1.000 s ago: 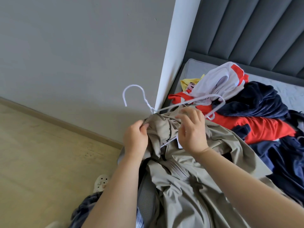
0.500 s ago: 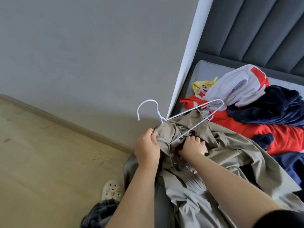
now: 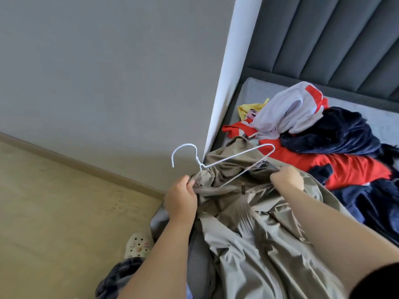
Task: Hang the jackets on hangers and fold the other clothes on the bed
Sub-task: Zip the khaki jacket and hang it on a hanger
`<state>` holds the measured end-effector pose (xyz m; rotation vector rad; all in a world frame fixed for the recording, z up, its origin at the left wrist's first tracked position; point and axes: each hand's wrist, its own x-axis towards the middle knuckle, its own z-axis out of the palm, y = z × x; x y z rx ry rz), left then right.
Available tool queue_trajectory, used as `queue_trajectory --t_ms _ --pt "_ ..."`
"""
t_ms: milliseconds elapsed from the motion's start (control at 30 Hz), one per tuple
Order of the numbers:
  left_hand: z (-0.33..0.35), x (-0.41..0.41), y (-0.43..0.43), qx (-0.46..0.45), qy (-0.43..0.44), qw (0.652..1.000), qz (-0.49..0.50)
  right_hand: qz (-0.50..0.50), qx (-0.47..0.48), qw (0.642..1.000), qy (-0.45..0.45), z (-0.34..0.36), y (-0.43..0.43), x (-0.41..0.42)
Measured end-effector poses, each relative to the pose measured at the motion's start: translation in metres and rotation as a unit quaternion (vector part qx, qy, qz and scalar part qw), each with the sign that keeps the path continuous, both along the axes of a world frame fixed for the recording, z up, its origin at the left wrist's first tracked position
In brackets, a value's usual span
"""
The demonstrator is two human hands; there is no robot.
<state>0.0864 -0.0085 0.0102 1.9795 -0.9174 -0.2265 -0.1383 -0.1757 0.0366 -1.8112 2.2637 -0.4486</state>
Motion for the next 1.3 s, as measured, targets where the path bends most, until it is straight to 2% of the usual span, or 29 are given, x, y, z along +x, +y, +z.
queue_trajectory --t_ms 100,267,433,533,600,633,700,733,767,800,867,900,967,1033,1100,1300 --pt "0.004 -0.006 0.006 0.005 -0.009 1.0 -0.017 -0.071 -0.026 0.988 -0.131 0.036 -0.013 -0.023" --pt "0.012 -0.006 0.013 0.037 -0.041 0.996 -0.074 -0.092 -0.086 0.967 -0.222 0.076 -0.017 -0.041" --pt "0.012 -0.008 0.018 0.095 -0.104 0.981 -0.132 -0.01 -0.113 0.975 -0.194 0.103 0.001 -0.018" --pt "0.013 -0.012 0.019 0.107 -0.096 0.98 -0.14 0.125 -0.099 0.97 -0.184 0.122 0.025 0.019" --pt "0.017 -0.016 0.018 0.073 -0.066 0.986 -0.131 0.239 -0.04 0.947 -0.212 0.132 0.049 0.044" --pt "0.019 -0.016 0.017 0.048 -0.042 0.99 -0.124 0.304 0.035 0.93 -0.202 0.137 0.06 0.053" --pt "0.023 -0.014 0.015 0.011 0.0 0.994 -0.105 0.411 0.219 0.882 -0.075 0.144 0.076 0.06" --pt "0.024 -0.012 0.014 0.001 0.01 0.995 -0.098 0.436 0.257 0.863 -0.011 0.144 0.078 0.06" --pt "0.025 -0.01 0.014 -0.004 0.015 0.996 -0.093 0.45 0.24 0.86 0.016 0.141 0.075 0.058" --pt "0.026 -0.009 0.014 -0.007 0.018 0.996 -0.089 0.445 0.184 0.876 0.0 0.138 0.07 0.057" --pt "0.029 -0.007 0.013 -0.01 0.022 0.996 -0.081 0.399 0.019 0.916 -0.035 0.126 0.056 0.054" --pt "0.03 -0.008 0.013 -0.018 0.022 0.996 -0.079 0.39 -0.033 0.92 -0.015 0.119 0.053 0.053" --pt "0.032 -0.01 0.013 -0.035 0.02 0.996 -0.078 0.411 -0.034 0.909 0.055 0.101 0.05 0.052" --pt "0.037 -0.012 0.013 -0.043 0.011 0.996 -0.078 0.422 0.018 0.904 0.065 0.09 0.056 0.054" --pt "0.042 -0.013 0.014 -0.046 0.001 0.996 -0.081 0.419 0.033 0.907 0.022 0.087 0.063 0.06" --pt "0.104 0.01 0.014 -0.076 -0.031 0.996 -0.043 0.372 -0.107 0.918 -0.088 0.137 0.079 0.099"
